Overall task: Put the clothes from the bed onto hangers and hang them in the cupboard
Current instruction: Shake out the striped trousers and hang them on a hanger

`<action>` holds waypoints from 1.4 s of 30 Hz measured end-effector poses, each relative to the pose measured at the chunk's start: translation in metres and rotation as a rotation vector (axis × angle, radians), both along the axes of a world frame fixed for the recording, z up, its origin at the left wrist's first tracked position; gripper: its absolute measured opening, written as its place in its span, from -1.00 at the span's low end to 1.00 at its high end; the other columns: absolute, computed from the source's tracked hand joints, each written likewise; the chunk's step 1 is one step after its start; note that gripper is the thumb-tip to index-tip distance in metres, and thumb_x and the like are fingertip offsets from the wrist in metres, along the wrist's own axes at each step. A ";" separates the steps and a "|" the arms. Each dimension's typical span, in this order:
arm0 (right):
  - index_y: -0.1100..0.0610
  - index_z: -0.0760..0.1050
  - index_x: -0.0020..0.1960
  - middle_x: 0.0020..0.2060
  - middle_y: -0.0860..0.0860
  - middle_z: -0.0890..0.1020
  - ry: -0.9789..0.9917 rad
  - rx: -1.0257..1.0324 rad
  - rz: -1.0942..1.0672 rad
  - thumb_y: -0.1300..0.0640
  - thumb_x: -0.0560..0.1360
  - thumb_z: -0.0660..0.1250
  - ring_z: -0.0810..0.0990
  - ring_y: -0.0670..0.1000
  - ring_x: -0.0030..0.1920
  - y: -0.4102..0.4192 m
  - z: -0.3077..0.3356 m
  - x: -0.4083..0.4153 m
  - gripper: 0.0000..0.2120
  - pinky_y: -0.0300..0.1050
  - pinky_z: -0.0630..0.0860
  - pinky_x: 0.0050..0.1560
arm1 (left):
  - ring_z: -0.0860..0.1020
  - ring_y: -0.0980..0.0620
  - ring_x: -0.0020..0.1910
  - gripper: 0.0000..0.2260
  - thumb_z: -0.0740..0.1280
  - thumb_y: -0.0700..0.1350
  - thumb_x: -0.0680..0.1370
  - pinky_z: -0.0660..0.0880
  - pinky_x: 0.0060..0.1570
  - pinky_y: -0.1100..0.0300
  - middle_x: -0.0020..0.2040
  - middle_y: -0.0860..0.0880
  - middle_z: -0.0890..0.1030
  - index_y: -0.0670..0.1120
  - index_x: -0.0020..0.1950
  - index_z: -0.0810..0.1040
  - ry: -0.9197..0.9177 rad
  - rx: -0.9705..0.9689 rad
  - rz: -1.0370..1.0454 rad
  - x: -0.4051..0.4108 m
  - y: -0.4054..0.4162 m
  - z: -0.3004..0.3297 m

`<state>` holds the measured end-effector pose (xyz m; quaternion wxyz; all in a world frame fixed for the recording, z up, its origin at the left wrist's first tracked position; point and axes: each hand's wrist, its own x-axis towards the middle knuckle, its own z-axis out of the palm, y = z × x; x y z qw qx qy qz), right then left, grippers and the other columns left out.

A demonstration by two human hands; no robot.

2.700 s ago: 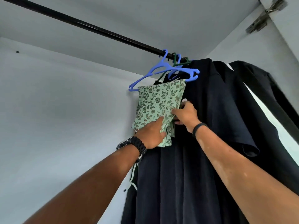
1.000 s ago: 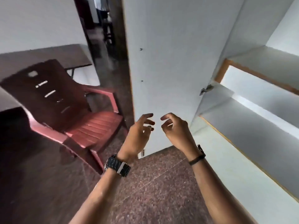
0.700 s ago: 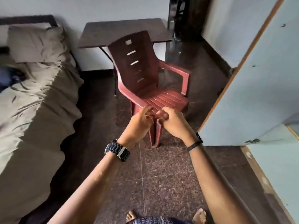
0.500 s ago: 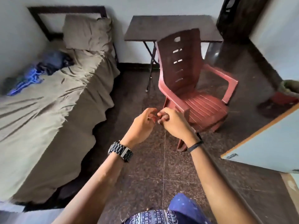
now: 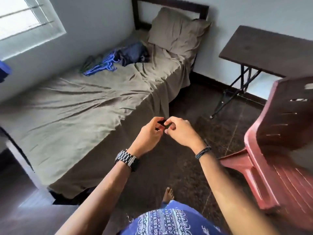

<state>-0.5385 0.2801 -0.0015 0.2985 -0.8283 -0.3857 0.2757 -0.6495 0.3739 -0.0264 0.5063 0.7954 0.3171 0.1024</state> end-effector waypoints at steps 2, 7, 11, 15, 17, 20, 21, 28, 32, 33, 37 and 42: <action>0.07 0.51 0.18 -0.15 -0.03 0.57 -0.008 -0.008 0.041 0.16 0.51 0.33 0.55 0.00 -0.03 0.037 0.006 0.026 -0.76 -0.15 0.46 0.00 | 0.60 -0.01 0.00 -0.63 0.29 -0.25 0.54 0.54 0.04 0.09 0.05 0.00 0.59 0.03 0.30 0.42 -0.032 -0.001 0.044 0.023 0.034 0.002; 0.10 0.48 0.21 -0.22 -0.07 0.52 -0.028 -0.006 0.102 0.16 0.54 0.31 0.51 -0.04 -0.11 0.135 0.018 0.101 -0.75 -0.15 0.46 -0.10 | 0.57 0.05 -0.11 -0.58 0.23 -0.32 0.55 0.50 -0.20 0.34 0.14 -0.07 0.53 -0.08 0.40 0.33 -0.075 0.015 0.120 0.092 0.124 0.010; 0.09 0.47 0.23 -0.24 -0.10 0.52 -0.010 -0.003 0.119 0.17 0.54 0.31 0.49 -0.09 -0.14 0.204 0.005 0.154 -0.74 -0.25 0.39 -0.10 | 0.54 0.02 -0.06 -0.59 0.24 -0.36 0.54 0.47 -0.03 0.23 0.12 -0.08 0.52 -0.12 0.37 0.35 -0.077 0.004 0.154 0.146 0.195 -0.004; 0.10 0.47 0.22 -0.29 -0.16 0.52 -0.008 0.016 0.077 0.18 0.54 0.31 0.43 -0.22 -0.25 0.283 -0.019 0.221 -0.75 -0.34 0.32 -0.14 | 0.57 -0.03 0.00 -0.60 0.22 -0.40 0.52 0.51 0.03 0.15 0.07 -0.10 0.57 -0.14 0.32 0.39 -0.110 -0.027 0.154 0.217 0.278 -0.023; 0.11 0.48 0.22 -0.31 -0.17 0.51 -0.012 0.027 0.035 0.18 0.54 0.31 0.42 -0.22 -0.27 0.320 -0.023 0.251 -0.74 -0.38 0.28 -0.18 | 0.57 0.00 -0.02 -0.62 0.22 -0.38 0.53 0.50 0.02 0.18 0.09 -0.12 0.58 -0.16 0.34 0.38 -0.085 -0.005 0.122 0.250 0.319 -0.028; 0.12 0.49 0.20 -0.28 -0.05 0.59 -0.002 0.042 -0.026 0.19 0.53 0.32 0.46 -0.19 -0.29 0.368 -0.024 0.293 -0.76 -0.42 0.31 -0.25 | 0.49 0.15 -0.21 -0.62 0.21 -0.37 0.54 0.42 -0.17 0.43 0.05 -0.07 0.52 -0.15 0.34 0.37 -0.054 0.011 0.051 0.292 0.377 -0.027; 0.12 0.49 0.19 -0.25 -0.02 0.61 0.000 0.053 -0.038 0.20 0.53 0.32 0.49 -0.16 -0.27 0.381 -0.024 0.305 -0.76 -0.43 0.33 -0.24 | 0.47 0.17 -0.23 -0.62 0.21 -0.39 0.54 0.42 -0.20 0.45 0.04 -0.06 0.50 -0.16 0.34 0.37 -0.057 0.024 0.026 0.304 0.394 -0.026; 0.15 0.49 0.21 -0.10 0.04 0.59 0.042 0.057 -0.105 0.24 0.52 0.32 0.57 -0.02 -0.13 0.476 -0.036 0.405 -0.74 -0.38 0.35 -0.18 | 0.48 0.14 -0.24 -0.61 0.22 -0.41 0.53 0.43 -0.26 0.41 0.02 -0.06 0.49 -0.18 0.33 0.37 -0.045 -0.065 0.022 0.409 0.489 -0.047; 0.20 0.49 0.20 -0.11 0.03 0.57 0.077 0.021 -0.055 0.26 0.52 0.31 0.54 -0.05 -0.16 0.519 -0.054 0.454 -0.75 -0.32 0.39 -0.15 | 0.47 0.11 -0.27 -0.62 0.18 -0.42 0.54 0.42 -0.33 0.38 0.02 -0.06 0.47 -0.16 0.32 0.35 -0.005 -0.128 0.063 0.459 0.519 -0.061; 0.20 0.49 0.19 -0.13 0.01 0.55 0.096 0.014 -0.052 0.25 0.52 0.32 0.53 -0.05 -0.16 0.529 -0.056 0.463 -0.75 -0.28 0.42 -0.13 | 0.48 0.08 -0.26 -0.62 0.17 -0.42 0.54 0.43 -0.33 0.34 0.02 -0.07 0.47 -0.17 0.32 0.35 -0.004 -0.134 0.080 0.468 0.526 -0.063; 0.18 0.50 0.20 -0.17 -0.05 0.53 0.133 0.006 -0.025 0.24 0.51 0.34 0.52 -0.07 -0.20 0.570 -0.075 0.503 -0.73 -0.28 0.45 -0.12 | 0.53 -0.04 -0.12 -0.60 0.16 -0.43 0.52 0.41 -0.22 0.28 0.04 -0.09 0.50 -0.17 0.32 0.37 0.019 -0.124 0.158 0.508 0.568 -0.080; 0.14 0.49 0.20 -0.17 -0.10 0.53 0.165 -0.003 -0.024 0.23 0.52 0.32 0.53 -0.08 -0.17 0.625 -0.128 0.543 -0.75 -0.32 0.44 -0.13 | 0.52 0.02 -0.08 -0.62 0.19 -0.44 0.52 0.43 -0.09 0.25 0.10 -0.07 0.51 -0.17 0.30 0.38 0.007 -0.072 0.187 0.554 0.624 -0.134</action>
